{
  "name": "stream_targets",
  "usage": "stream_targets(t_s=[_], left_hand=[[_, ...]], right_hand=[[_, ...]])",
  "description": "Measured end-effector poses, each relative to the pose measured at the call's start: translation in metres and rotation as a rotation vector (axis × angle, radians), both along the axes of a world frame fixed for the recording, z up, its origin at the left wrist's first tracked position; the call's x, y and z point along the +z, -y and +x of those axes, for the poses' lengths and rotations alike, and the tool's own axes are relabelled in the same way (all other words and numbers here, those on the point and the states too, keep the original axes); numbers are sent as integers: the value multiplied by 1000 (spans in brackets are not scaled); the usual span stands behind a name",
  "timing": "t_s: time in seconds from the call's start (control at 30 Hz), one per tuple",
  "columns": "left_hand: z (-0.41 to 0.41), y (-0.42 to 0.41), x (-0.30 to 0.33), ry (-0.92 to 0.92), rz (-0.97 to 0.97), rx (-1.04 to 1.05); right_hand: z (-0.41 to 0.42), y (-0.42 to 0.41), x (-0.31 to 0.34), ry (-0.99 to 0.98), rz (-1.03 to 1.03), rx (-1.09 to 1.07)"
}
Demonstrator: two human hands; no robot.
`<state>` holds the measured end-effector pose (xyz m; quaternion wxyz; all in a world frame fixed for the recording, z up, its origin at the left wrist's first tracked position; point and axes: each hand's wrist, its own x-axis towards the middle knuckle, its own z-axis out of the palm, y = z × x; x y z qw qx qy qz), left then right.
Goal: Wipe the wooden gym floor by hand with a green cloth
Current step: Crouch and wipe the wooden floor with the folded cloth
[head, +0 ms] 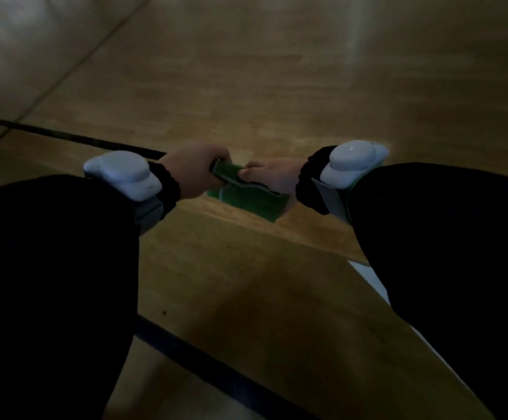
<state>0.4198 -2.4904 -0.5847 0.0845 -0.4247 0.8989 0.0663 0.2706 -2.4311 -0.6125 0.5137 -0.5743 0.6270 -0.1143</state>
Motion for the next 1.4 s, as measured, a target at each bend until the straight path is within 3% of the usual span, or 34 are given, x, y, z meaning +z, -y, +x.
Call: stream_targets(t_s=[0.13,0.33,0.53,0.77,0.97,1.17,1.4], left_hand=[[29,32,-18,-12,64,-60],[95,119,-33,-59,130,-138],[133,172,-58,-108,146,-282],[136,199,-38,-200,157,-364],[121,203,-57,-305,230,-299],[144,205,-42,-143,186,-126],[158,227,-58,-11,130,-152]], right_hand=[[28,21,-21,236,263,-320],[115,83,-37,342,219,-601],[168,121,-30,-203,39,-435],[175,149,13,-486,23,-350],[144,159,-9,-556,-17,-288],[153,186,-27,-444,-49,-159],[158,219,-81,-326,-288,-41]])
